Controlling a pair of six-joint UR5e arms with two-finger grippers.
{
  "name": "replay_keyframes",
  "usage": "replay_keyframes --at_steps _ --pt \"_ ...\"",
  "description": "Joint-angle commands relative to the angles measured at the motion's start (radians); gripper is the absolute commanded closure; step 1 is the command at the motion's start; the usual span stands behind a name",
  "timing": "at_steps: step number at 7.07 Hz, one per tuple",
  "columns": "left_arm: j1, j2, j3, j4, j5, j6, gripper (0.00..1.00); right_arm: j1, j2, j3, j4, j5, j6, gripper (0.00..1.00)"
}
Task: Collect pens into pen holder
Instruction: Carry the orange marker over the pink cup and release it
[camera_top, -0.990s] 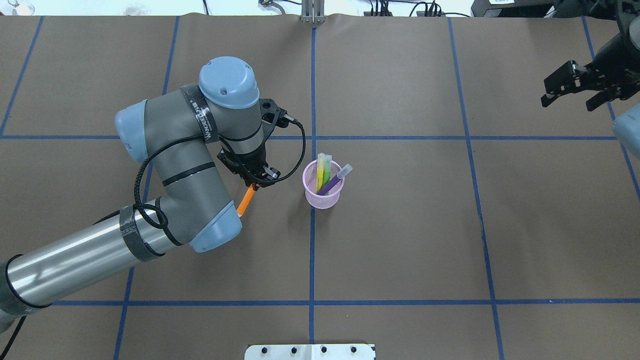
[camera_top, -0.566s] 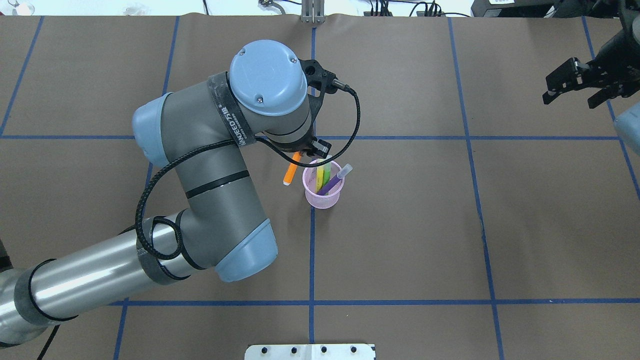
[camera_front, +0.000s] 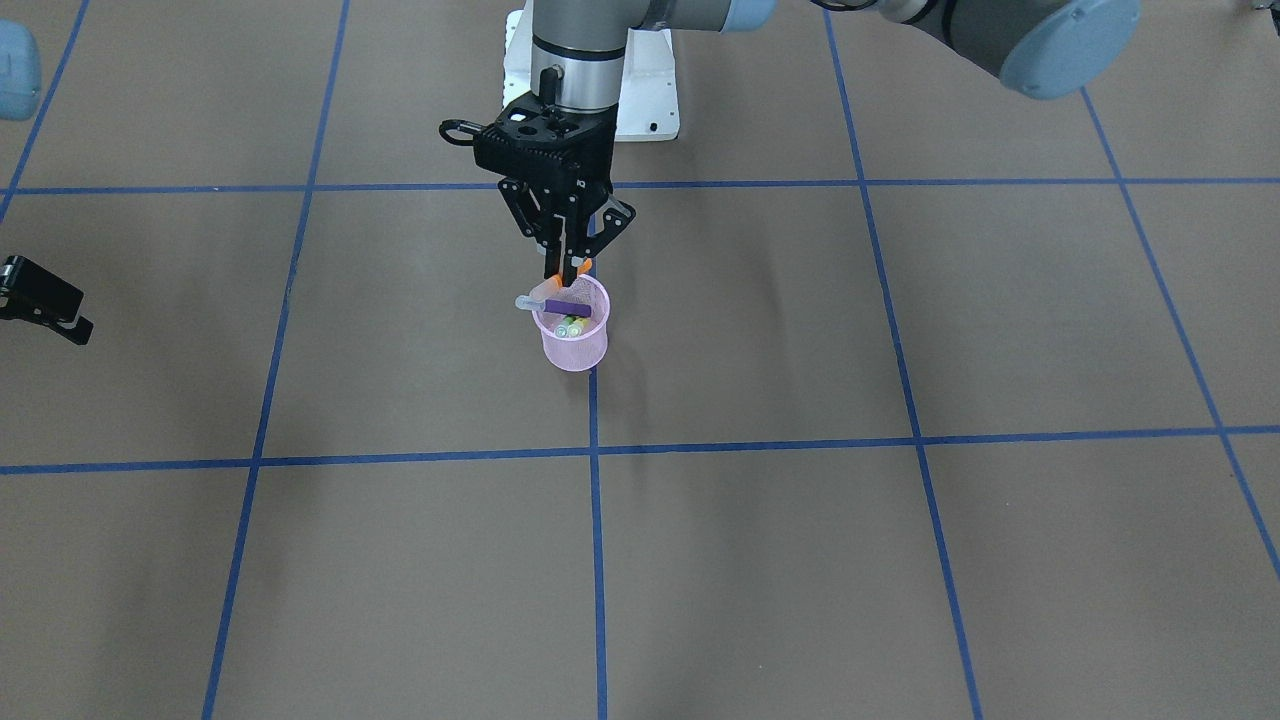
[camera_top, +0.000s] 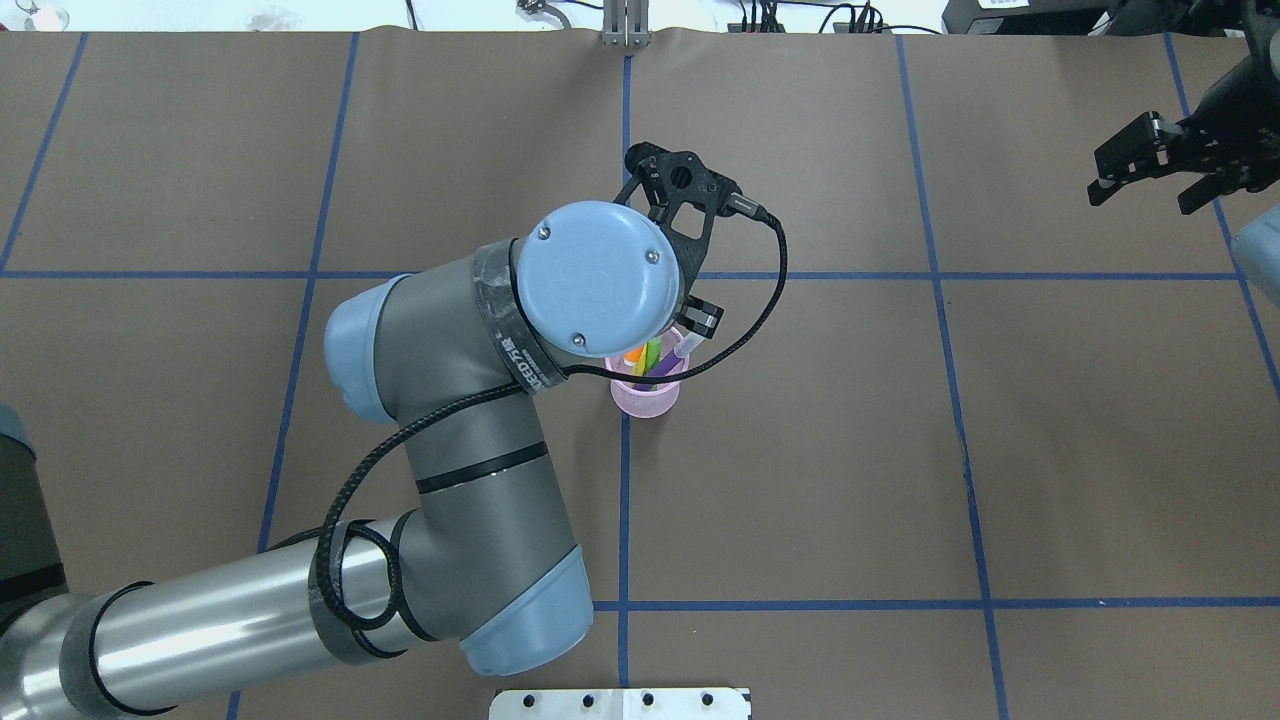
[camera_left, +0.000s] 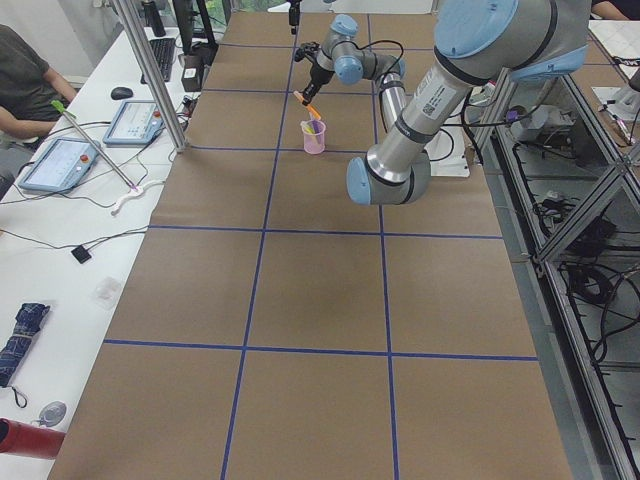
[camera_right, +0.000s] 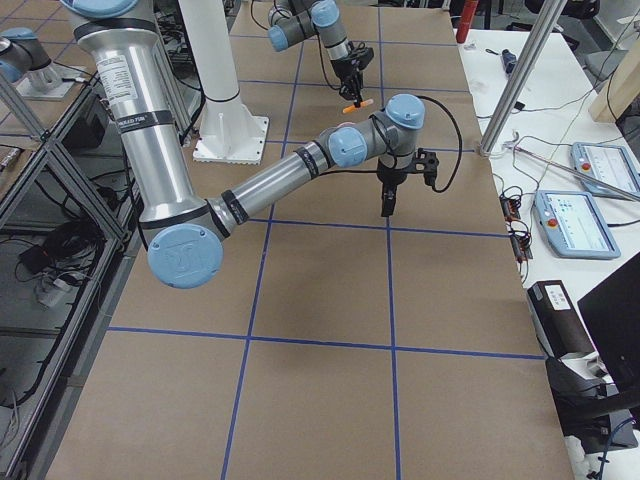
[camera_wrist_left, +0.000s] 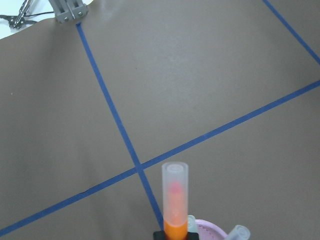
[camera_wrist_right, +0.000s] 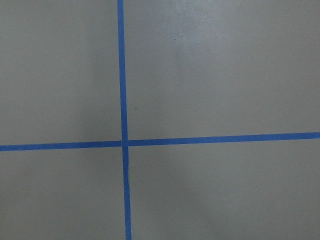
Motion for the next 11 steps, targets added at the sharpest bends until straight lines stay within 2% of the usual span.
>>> replay_keyframes --at_steps 1,3,5,6,7,8,9,10,11 --pt "0.016 0.003 0.036 -0.028 0.019 -0.010 1.00 0.000 -0.002 -0.001 -0.001 0.000 -0.001 0.00" --pt "0.016 -0.002 0.056 -0.036 0.019 -0.007 1.00 0.000 -0.002 -0.001 -0.001 0.000 -0.001 0.00" --pt "0.016 -0.002 0.087 -0.079 0.019 -0.005 0.59 0.002 -0.003 0.000 -0.001 0.000 -0.001 0.00" --pt "0.016 -0.002 0.087 -0.080 0.019 -0.005 0.26 0.003 -0.003 0.000 -0.001 0.000 -0.001 0.00" --pt "0.013 -0.003 0.076 -0.080 0.019 -0.002 0.13 0.009 -0.003 -0.001 -0.001 0.000 -0.002 0.00" --pt "-0.010 -0.003 0.046 -0.070 0.015 -0.001 0.12 0.020 -0.003 -0.004 -0.001 0.000 -0.004 0.00" --pt "-0.062 0.033 -0.023 -0.017 0.009 0.004 0.12 0.060 -0.005 -0.039 -0.002 0.000 -0.083 0.00" --pt "-0.129 0.120 -0.133 0.077 -0.046 0.094 0.12 0.112 0.000 -0.117 -0.001 0.000 -0.208 0.00" --pt "-0.242 0.208 -0.213 0.150 -0.208 0.158 0.08 0.177 0.003 -0.177 -0.002 0.000 -0.314 0.00"
